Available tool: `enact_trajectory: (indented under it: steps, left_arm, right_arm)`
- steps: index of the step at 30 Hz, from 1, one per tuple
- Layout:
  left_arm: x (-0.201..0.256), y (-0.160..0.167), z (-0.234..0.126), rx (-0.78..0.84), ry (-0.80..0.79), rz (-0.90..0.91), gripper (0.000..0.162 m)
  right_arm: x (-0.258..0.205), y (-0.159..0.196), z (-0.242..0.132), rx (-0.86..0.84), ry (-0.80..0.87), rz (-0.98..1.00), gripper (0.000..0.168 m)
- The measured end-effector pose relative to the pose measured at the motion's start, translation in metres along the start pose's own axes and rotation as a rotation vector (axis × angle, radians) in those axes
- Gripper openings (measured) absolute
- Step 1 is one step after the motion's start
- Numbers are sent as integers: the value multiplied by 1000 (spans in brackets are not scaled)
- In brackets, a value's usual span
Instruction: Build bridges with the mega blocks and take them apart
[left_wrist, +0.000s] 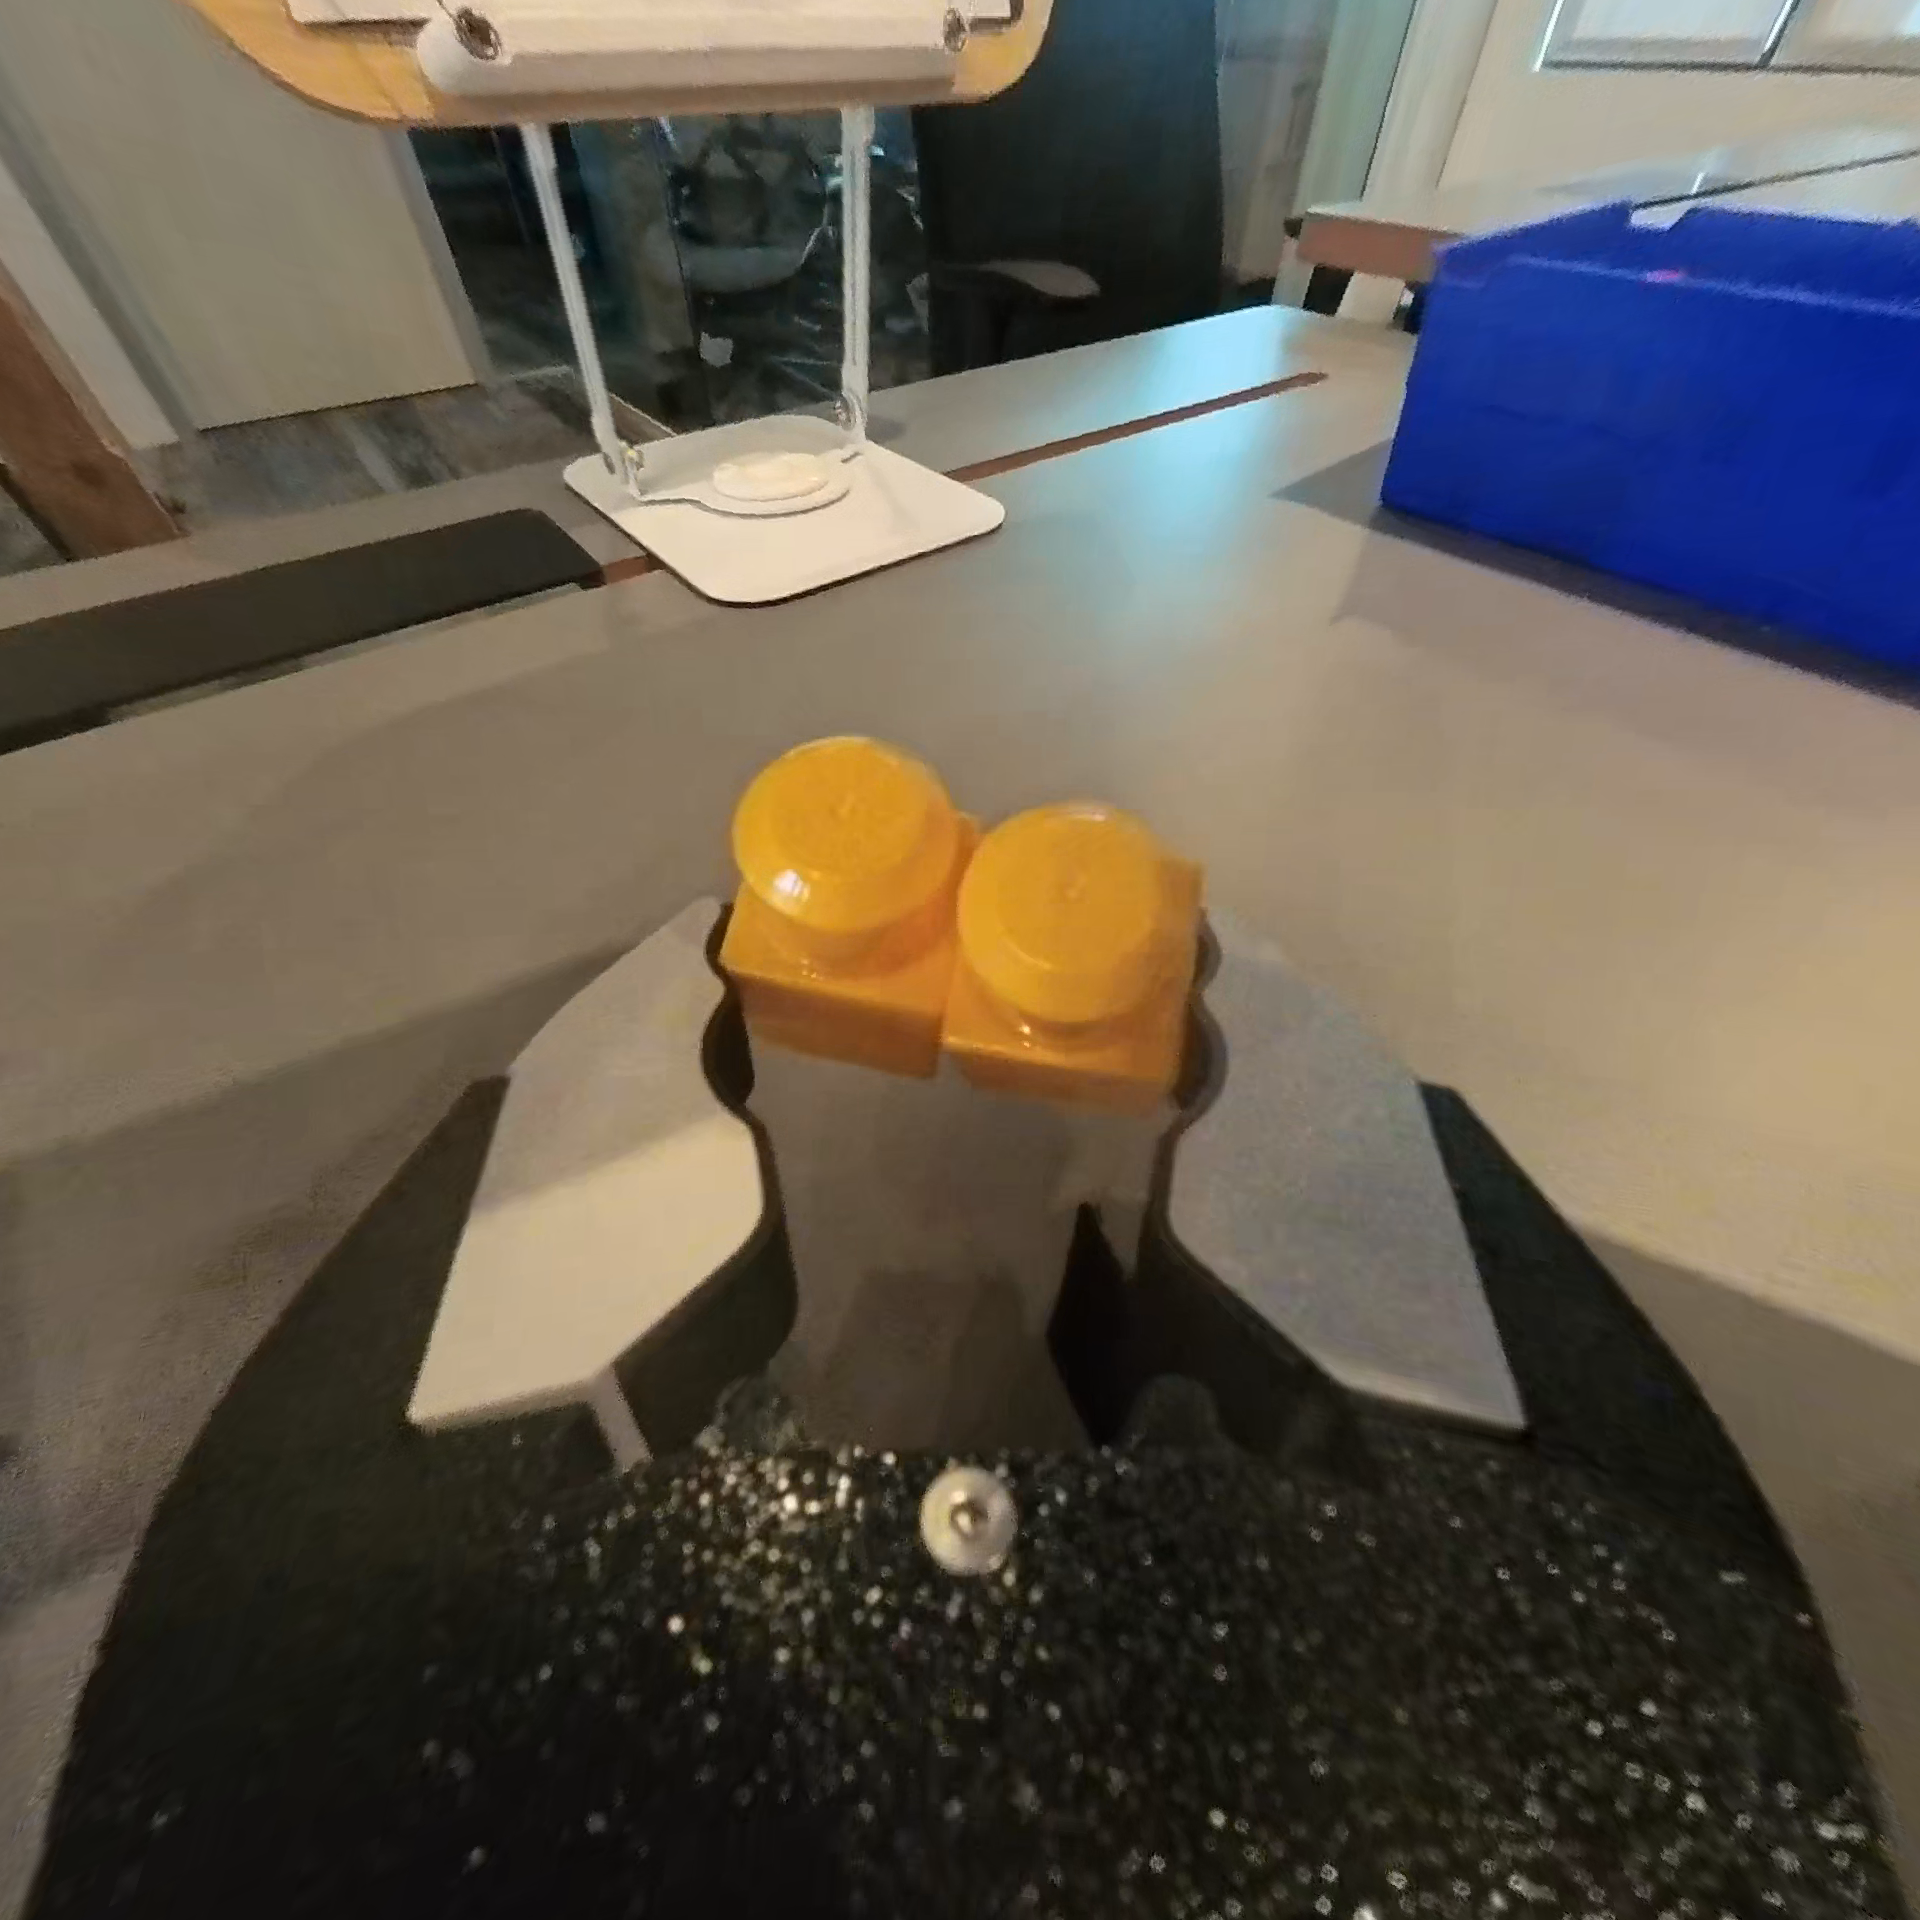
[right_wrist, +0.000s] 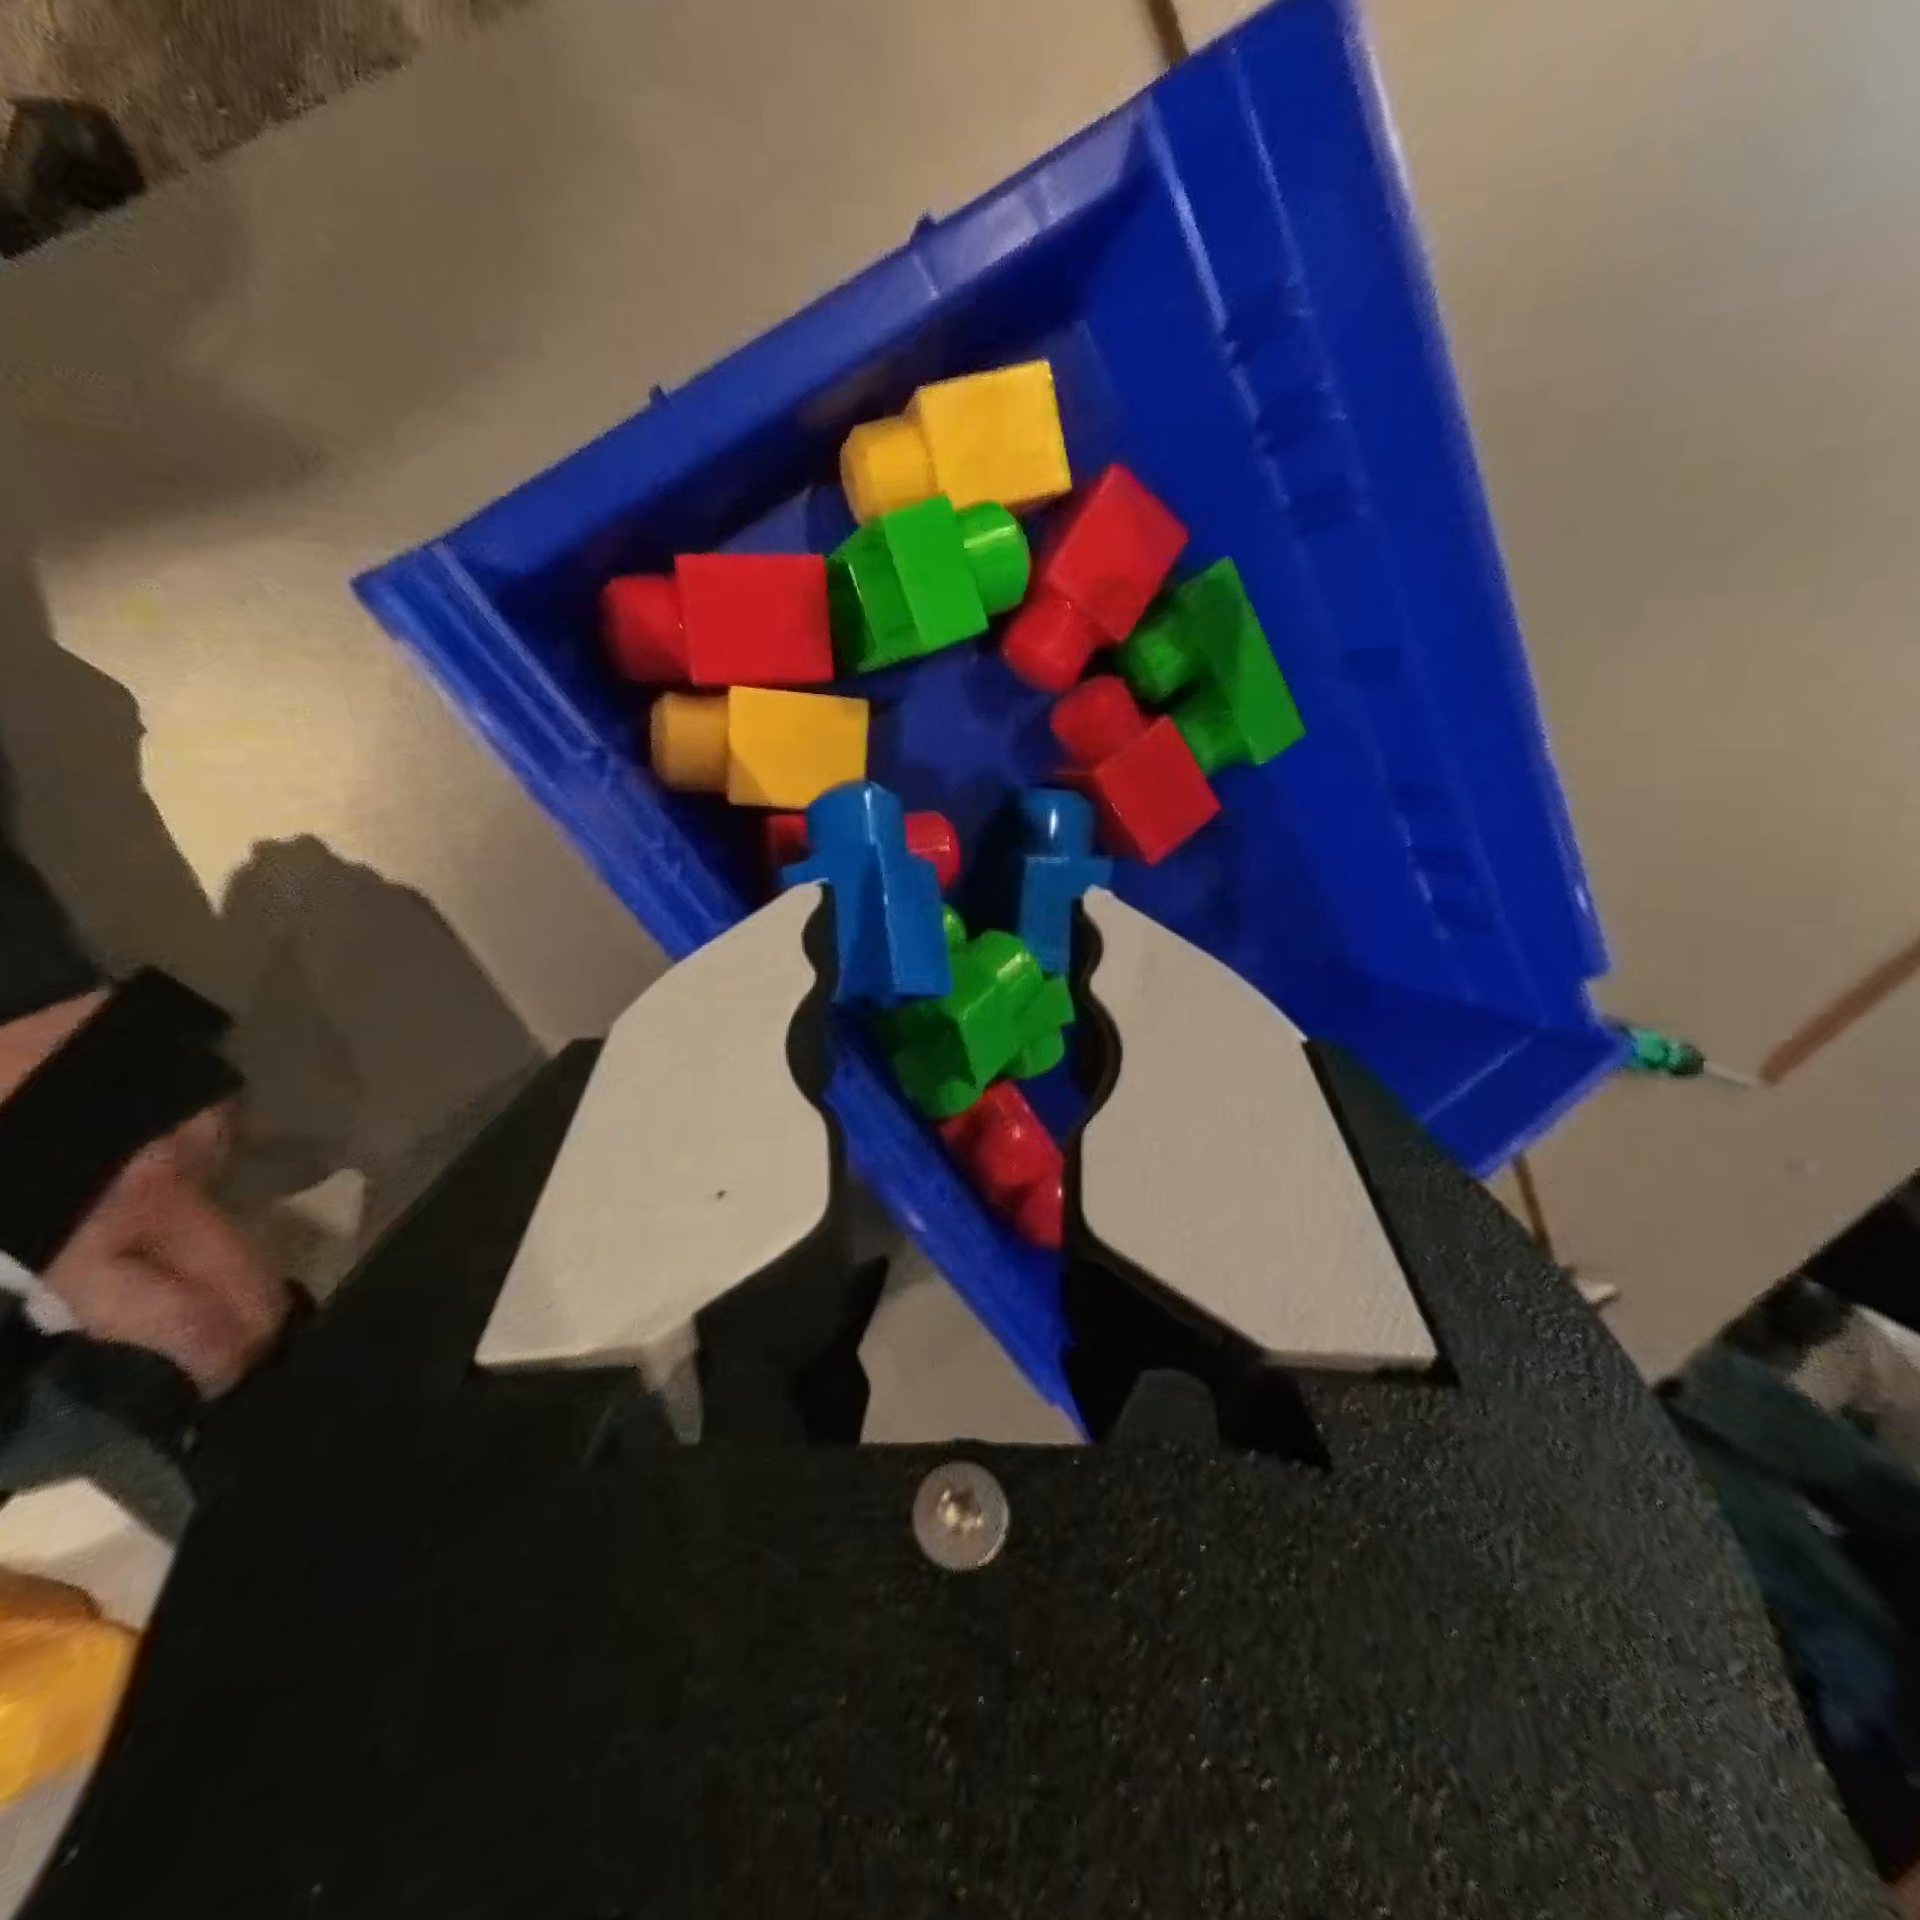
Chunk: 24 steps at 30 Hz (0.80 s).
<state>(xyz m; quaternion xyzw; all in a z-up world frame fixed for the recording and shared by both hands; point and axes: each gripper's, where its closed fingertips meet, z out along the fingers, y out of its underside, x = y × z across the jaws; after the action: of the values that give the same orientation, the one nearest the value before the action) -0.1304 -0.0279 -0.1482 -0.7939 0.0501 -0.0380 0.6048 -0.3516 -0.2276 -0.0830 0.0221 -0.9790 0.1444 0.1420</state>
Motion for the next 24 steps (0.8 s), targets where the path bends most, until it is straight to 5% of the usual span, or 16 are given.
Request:
enact_trajectory:
  steps: [8, 13, 18, 24]
  left_arm:
    - [-5, 14, -2, -123, -1, -78, 80]
    - [-15, 22, -7, -218, -21, -118, 80]
    - [-15, 29, -5, -263, -12, -147, 80]
    - [-14, 42, 0, -336, -36, -133, 80]
  right_arm:
    - [-14, 8, -32, 103, 62, 70, 41]
    - [-30, 55, -97, 109, 349, 190, 39]
    - [-79, 132, -163, 160, 782, 561, 34]
    - [-165, 197, -153, 360, 1006, 982, 31]
